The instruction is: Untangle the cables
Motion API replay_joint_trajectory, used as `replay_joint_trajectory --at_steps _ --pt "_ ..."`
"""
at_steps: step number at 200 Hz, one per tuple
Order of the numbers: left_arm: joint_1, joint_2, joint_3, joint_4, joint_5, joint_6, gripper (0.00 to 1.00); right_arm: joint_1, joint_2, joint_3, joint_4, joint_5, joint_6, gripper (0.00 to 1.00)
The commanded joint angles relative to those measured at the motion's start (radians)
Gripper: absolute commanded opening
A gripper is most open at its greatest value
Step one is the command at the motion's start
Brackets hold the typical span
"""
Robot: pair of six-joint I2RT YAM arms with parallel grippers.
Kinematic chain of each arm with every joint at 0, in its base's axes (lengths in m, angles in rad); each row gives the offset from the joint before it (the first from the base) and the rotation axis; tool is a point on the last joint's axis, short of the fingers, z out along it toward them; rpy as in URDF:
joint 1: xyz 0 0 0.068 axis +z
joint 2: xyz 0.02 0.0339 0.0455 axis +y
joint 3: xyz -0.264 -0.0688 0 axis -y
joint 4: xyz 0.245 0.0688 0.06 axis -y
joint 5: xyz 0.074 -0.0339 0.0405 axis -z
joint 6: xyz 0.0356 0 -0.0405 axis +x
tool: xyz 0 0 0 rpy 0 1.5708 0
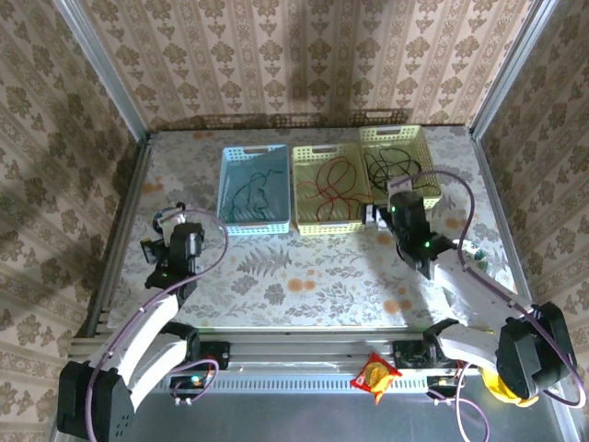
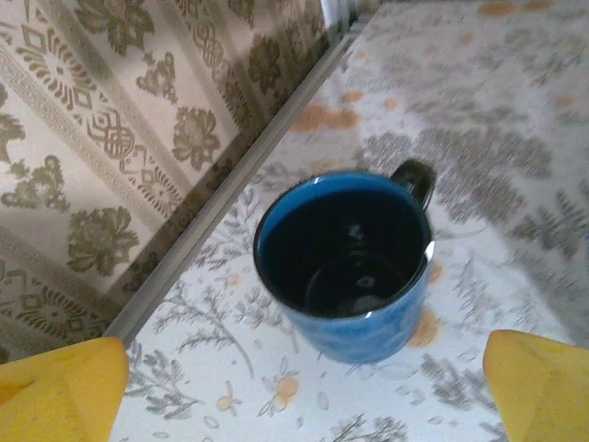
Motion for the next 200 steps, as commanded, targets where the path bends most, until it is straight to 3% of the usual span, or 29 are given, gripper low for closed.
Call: replay_joint_trajectory --at_steps 1,16,46,55,88,109,121,126,136,149,162,167,175,189,200 --pt "0.027 0.020 -0.057 0.222 -0.021 0.157 1.00 -0.025 0.038 -0.040 0.153 0.206 -0.067 1.00" --pt "0.049 0.073 -0.073 0.285 0.025 0.171 1.00 -0.029 0.107 -0.068 0.243 0.224 -0.104 1.00" --pt "0.101 0.224 -0.070 0.402 0.148 0.094 1.00 -0.064 0.296 -0.154 0.613 0.262 -0.146 1.00" --pt "0.102 0.273 -0.049 0.426 0.166 0.104 1.00 -0.065 0.303 -0.106 0.501 0.257 -0.117 1.00" --pt "0.110 0.415 -0.011 0.591 0.214 0.193 1.00 -0.112 0.289 -0.109 0.489 0.116 -0.133 1.00" --pt "0.122 0.490 -0.013 0.745 0.267 0.248 1.00 -0.144 0.306 -0.148 0.616 0.091 -0.198 1.00" --pt "0.129 0.530 -0.003 0.799 0.310 0.271 1.00 -0.197 0.361 -0.192 0.773 0.010 -0.199 1.00" --pt "0.130 0.546 0.001 0.819 0.322 0.279 1.00 -0.219 0.358 -0.190 0.747 0.015 -0.159 1.00" --pt "0.130 0.573 0.019 0.826 0.343 0.310 1.00 -0.297 0.350 -0.178 0.694 -0.118 -0.095 1.00" --pt "0.130 0.600 0.032 0.831 0.367 0.324 1.00 -0.371 0.399 -0.215 0.808 -0.309 -0.081 1.00" --pt "0.153 0.698 -0.034 1.094 0.423 0.360 1.00 -0.366 0.390 -0.207 0.769 -0.314 -0.094 1.00" --pt "0.167 0.698 -0.045 1.086 0.415 0.332 1.00 -0.366 0.395 -0.210 0.786 -0.314 -0.094 1.00" --pt "0.228 0.655 -0.057 1.015 0.505 0.246 1.00 -0.364 0.395 -0.210 0.784 -0.311 -0.096 1.00" --pt "0.288 0.757 -0.097 1.233 0.561 0.224 1.00 -0.355 0.397 -0.210 0.788 -0.295 -0.101 1.00" --pt "0.296 0.700 -0.074 1.064 0.582 0.191 1.00 -0.350 0.394 -0.213 0.787 -0.286 -0.101 1.00"
